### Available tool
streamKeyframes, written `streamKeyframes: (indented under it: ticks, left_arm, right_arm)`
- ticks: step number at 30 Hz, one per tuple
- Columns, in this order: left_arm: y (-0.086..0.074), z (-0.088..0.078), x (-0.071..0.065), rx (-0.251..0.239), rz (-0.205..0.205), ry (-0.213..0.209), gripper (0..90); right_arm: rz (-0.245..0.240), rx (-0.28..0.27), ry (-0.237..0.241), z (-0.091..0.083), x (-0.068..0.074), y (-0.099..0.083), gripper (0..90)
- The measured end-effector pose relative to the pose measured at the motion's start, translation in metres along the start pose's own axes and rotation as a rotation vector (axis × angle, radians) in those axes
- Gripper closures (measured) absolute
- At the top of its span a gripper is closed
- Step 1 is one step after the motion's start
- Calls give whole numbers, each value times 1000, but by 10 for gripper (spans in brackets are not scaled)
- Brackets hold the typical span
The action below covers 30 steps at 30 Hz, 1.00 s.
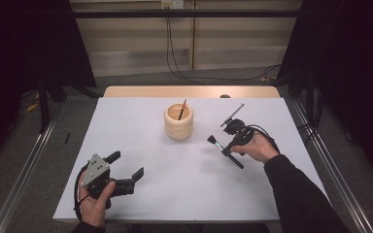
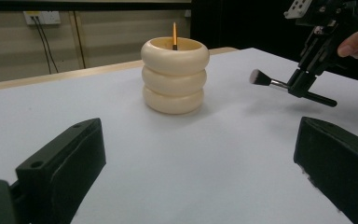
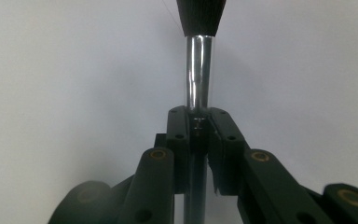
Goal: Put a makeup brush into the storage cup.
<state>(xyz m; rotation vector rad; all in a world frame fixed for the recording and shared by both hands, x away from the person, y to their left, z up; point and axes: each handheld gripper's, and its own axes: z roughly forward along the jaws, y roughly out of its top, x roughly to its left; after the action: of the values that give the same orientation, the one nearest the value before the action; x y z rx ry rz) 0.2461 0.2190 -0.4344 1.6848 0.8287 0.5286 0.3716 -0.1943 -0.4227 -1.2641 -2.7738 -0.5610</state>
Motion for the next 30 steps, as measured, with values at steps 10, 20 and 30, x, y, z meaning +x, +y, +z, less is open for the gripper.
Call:
streamKeyframes:
  ticks: [10,20,30]
  left_arm:
    - [0,-1,1,1,2,4,20]
    - [0,-1,0,-4,2,1,19]
    - [1,-2,-2,-6,6,11,19]
  right_arm:
    - [9,-101,28,-9,0,-7,793]
    - [38,-222,37,-19,-1,-18,793]
    - [19,-416,48,-26,-1,-29,793]
